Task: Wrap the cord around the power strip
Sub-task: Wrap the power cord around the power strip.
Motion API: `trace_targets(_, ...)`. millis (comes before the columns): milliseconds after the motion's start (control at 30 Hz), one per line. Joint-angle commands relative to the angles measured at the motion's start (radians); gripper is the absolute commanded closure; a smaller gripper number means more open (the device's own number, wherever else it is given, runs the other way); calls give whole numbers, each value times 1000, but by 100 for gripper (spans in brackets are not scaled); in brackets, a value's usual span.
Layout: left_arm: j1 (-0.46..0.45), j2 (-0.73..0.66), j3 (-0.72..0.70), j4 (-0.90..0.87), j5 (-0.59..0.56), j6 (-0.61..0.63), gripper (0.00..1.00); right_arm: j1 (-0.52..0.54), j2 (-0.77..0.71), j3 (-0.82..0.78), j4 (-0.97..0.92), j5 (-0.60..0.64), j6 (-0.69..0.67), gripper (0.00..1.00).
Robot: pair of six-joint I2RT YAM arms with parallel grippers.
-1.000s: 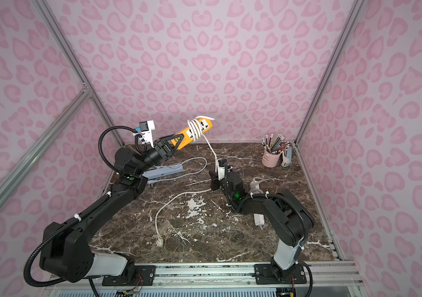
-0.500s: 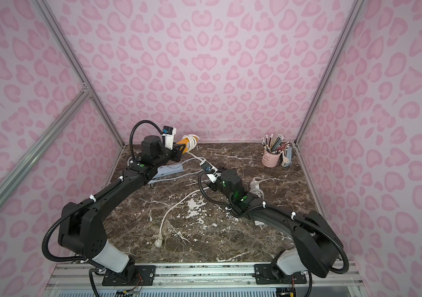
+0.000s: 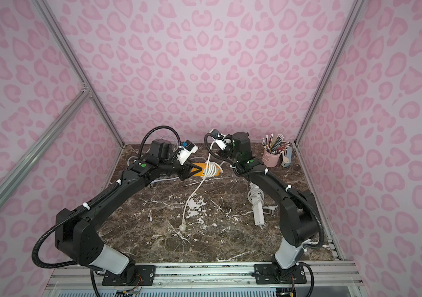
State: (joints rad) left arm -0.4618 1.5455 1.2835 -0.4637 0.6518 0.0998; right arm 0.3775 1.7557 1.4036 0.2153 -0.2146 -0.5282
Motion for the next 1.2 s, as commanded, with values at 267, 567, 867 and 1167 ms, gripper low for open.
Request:
trace_targets(267, 29, -130, -255, 824, 450, -588, 97, -92, 183, -10, 345, -370, 448, 86)
trace_targets(567, 65, -133, -313, 1234, 295, -915, 97, -90, 132, -247, 583, -339, 665, 51)
trace_targets(867, 66, -141, -298, 1274, 226, -960, 97, -57, 85, -394, 679, -240, 758, 42)
trace_targets(1167, 67, -140, -293, 1260, 191, -951, 97, 9, 62, -489, 781, -116, 909, 41)
